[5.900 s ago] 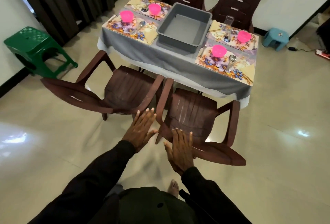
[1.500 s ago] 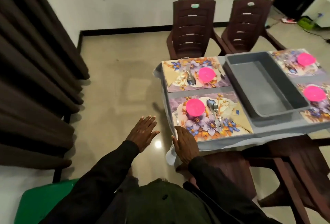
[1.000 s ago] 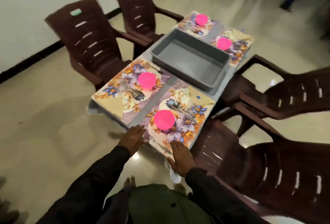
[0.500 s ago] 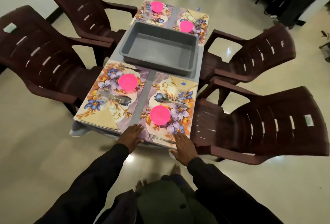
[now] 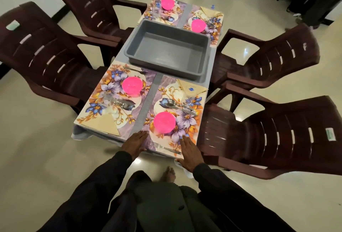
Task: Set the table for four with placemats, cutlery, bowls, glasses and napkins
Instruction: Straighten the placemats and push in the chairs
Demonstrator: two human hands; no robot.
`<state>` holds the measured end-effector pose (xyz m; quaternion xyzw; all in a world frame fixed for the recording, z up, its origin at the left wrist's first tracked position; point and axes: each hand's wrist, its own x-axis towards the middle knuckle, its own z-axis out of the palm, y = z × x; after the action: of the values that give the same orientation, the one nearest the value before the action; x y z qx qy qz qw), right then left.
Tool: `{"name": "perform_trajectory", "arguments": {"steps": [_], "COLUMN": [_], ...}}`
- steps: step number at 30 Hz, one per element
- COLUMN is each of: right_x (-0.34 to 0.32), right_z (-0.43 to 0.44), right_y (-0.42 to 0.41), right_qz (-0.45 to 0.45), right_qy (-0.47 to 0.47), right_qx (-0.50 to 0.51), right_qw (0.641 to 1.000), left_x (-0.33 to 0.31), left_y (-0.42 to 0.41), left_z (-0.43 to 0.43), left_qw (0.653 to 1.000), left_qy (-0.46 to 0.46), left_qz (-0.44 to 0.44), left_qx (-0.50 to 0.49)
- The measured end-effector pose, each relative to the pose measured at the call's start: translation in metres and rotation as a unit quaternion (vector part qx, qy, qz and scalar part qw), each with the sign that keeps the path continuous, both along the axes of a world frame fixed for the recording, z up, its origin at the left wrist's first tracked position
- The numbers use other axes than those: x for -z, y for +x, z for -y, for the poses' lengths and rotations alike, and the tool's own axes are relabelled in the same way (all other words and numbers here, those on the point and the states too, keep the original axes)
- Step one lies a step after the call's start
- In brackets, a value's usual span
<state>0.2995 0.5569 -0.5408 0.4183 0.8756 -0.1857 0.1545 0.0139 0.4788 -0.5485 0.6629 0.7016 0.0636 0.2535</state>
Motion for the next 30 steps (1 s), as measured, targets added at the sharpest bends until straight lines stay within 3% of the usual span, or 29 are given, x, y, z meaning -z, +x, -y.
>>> {"name": "perform_trajectory", "arguments": {"steps": [9,16,23,30], "right_x": [0.021,0.012,0.002,0.0], "right_z": [-0.003,-0.002,-0.006,-0.009], "right_y": [-0.01,-0.015,-0.012,-0.007], "right_qz": [0.042,0.0,-0.028,-0.048], "right_qy": [-0.014,0.002,-0.039,-0.047], "right_qx": [0.014,0.051,0.068,0.093], "right_qw": [0.999,0.999,0.996,0.993], "left_x": [0.015,0.025,0.029,0.035], "left_y": [-0.019,-0.025,-0.026,-0.025], "left_z": [-0.02,-0.028,-0.031,-0.026], "left_qw": [0.998,0.996,0.991,0.981], "left_qy": [-0.042,-0.061,-0.032,-0.094], "left_qz": [-0.009,0.008,-0.048,-0.109], "left_qx": [0.046,0.058,0.118,0.132]}}
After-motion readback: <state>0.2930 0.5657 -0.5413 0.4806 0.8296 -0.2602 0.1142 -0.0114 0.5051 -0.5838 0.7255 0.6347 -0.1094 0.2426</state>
